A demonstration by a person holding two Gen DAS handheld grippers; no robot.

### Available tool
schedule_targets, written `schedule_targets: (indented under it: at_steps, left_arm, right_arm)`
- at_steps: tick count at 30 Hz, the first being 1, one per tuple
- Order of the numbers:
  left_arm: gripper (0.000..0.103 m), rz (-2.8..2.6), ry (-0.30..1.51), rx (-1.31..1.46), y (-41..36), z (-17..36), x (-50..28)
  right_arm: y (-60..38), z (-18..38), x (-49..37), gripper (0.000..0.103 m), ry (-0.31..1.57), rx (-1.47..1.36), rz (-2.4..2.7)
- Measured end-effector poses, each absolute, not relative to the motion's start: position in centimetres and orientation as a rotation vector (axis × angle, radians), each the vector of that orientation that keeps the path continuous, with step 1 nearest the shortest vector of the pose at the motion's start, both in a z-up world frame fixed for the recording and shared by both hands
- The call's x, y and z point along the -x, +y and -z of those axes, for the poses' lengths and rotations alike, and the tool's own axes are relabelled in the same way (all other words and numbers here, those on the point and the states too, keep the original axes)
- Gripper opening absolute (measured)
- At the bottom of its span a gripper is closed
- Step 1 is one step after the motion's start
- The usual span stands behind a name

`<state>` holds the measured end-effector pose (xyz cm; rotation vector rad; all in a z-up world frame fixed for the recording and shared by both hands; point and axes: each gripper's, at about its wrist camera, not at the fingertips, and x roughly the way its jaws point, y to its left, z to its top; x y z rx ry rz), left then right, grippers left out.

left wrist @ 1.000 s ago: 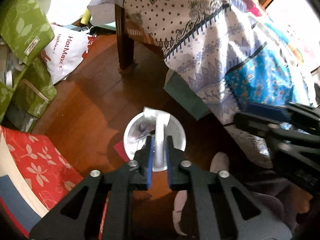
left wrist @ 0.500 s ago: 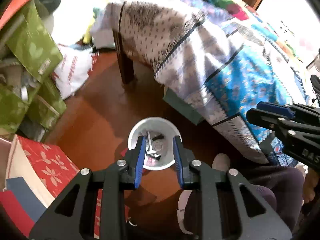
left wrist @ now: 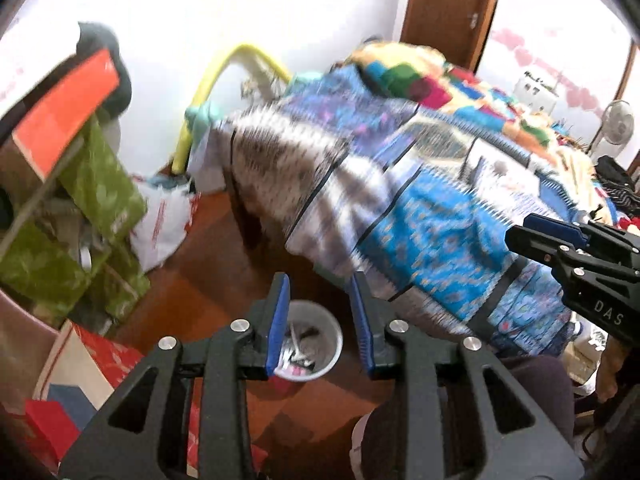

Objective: Collect trash
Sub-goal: 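Move both tools up and over the clear tape roll and plastic bag on the quilt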

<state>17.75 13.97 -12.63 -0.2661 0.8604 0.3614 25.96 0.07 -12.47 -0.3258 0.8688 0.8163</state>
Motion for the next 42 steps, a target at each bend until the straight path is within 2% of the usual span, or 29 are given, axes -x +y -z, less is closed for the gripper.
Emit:
schedule_targets:
  at_steps: [2, 4, 5, 6, 7, 8, 10, 21, 29, 42]
  left_arm:
    - [0.040, -0.352, 0.813, 0.249, 12.9, 10.7, -17.7]
    - [0.056, -0.352, 0.767, 0.227, 11.9, 9.0, -17.7]
    - [0.062, -0.359, 0.743, 0.212, 11.2, 8.1, -17.7]
    - [0.075, -0.364, 0.724, 0.199, 10.6, 7.4, -17.8]
    - [0.084, -0.365, 0.705, 0.186, 10.1, 6.7, -18.0]
    - [0.085, -0.361, 0.689, 0.178, 9.6, 6.3, -18.2]
    - [0.085, -0.344, 0.674, 0.155, 8.6, 5.6, -18.9]
    - [0.085, -0.197, 0.666, 0.118, 3.4, 4.6, -24.7]
    - [0.085, -0.118, 0.707, 0.095, 0.4, 6.7, -30.8]
    - [0.085, -0.051, 0.792, 0.096, -0.4, 12.6, -41.3]
  right_arm:
    - [-1.3, 10.7, -25.8, 0.029, 0.817, 0.297, -0.803]
    - [-2.6, 9.0, -25.6, 0.034, 0.765, 0.268, -0.788]
    - [-3.3, 8.3, -25.5, 0.043, 0.736, 0.258, -0.776]
    - [-3.8, 7.7, -25.3, 0.049, 0.705, 0.248, -0.763]
    - [-4.8, 6.8, -25.2, 0.061, 0.649, 0.232, -0.738]
    - [-5.5, 6.2, -25.0, 0.072, 0.616, 0.225, -0.720]
    - [-7.0, 5.1, -25.0, 0.079, 0.544, 0.218, -0.662]
    - [-13.5, 4.5, -28.5, 0.080, 0.545, 0.169, -0.526]
    - [-18.0, 5.8, -32.7, 0.080, 0.602, 0.140, -0.408]
    - [-20.2, 12.9, -42.1, 0.080, 0.798, 0.067, -0.373]
